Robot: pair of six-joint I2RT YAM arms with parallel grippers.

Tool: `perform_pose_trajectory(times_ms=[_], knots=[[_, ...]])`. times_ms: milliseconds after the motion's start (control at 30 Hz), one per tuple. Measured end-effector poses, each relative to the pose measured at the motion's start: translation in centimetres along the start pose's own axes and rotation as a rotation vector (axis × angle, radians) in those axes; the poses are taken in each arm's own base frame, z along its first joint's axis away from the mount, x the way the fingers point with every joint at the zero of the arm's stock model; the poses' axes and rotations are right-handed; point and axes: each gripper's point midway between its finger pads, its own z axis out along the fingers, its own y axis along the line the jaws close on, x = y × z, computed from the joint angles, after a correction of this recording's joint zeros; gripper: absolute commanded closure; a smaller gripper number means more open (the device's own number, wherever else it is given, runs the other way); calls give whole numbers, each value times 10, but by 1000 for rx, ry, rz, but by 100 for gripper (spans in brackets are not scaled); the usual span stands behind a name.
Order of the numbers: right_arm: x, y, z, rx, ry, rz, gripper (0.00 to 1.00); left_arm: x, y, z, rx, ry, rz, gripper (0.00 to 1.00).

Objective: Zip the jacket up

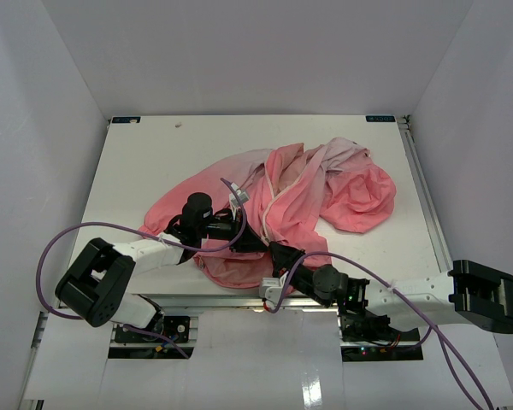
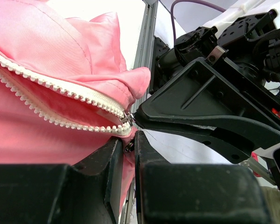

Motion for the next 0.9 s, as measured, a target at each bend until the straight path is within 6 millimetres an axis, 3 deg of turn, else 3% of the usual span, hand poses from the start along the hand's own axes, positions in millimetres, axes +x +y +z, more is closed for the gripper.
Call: perform_pose_trajectory(times_ms=[133, 433, 900], knots=[[1, 0, 0, 0, 2, 2, 90, 0, 0, 0, 0, -2, 0, 100], [3, 1, 2, 2, 15, 0, 89, -1, 0, 0, 0, -2, 0, 100], [-1, -23, 6, 100, 20, 39, 86, 1, 0, -1, 3, 2, -4, 100]])
